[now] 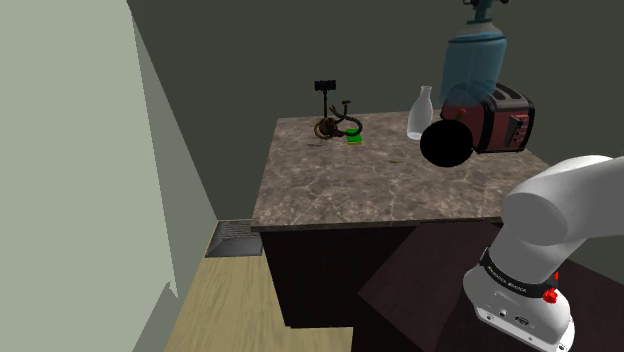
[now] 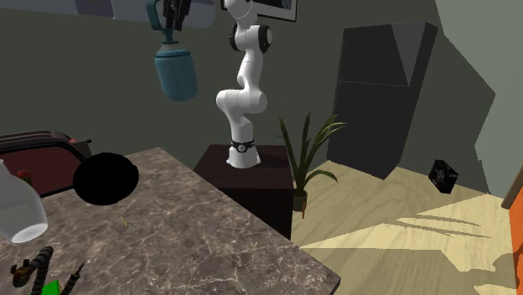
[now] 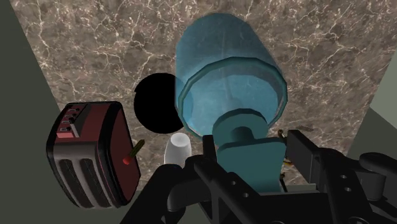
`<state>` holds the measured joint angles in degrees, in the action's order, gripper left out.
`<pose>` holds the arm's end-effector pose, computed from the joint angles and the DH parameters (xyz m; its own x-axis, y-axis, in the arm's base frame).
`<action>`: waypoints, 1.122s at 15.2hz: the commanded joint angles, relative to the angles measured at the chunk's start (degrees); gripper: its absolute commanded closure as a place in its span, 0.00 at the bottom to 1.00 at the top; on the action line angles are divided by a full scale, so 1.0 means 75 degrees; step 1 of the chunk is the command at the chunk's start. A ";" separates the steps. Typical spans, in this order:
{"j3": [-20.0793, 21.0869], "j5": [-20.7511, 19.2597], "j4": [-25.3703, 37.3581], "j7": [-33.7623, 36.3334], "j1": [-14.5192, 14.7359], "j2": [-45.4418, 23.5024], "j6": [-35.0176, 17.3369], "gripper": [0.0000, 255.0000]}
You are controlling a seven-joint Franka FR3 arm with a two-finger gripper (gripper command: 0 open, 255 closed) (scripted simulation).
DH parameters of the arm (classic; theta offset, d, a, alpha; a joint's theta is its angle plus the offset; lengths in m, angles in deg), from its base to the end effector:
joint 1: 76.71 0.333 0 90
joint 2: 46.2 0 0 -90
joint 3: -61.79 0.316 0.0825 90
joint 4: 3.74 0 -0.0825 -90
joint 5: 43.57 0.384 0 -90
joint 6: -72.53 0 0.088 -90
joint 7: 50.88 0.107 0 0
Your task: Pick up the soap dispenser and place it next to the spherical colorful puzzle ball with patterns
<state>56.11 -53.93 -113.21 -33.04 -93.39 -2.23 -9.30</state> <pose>0.2342 -0.1440 0.7727 0.7097 -0.6401 0.2945 -0.6711 -0.7413 0.0059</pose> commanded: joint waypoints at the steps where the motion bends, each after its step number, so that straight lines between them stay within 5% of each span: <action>1: -0.0283 -0.0151 -0.0051 -0.0340 -0.0044 0.0221 0.0108 1.00; 9: -0.1504 -0.0841 0.0046 -0.1711 -0.0184 0.0736 0.0411 1.00; 17: -0.1572 -0.0973 -0.1197 -0.1591 -0.0280 0.1342 -0.0223 1.00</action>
<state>44.43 -61.06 -121.14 -44.99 -95.38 7.24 -10.43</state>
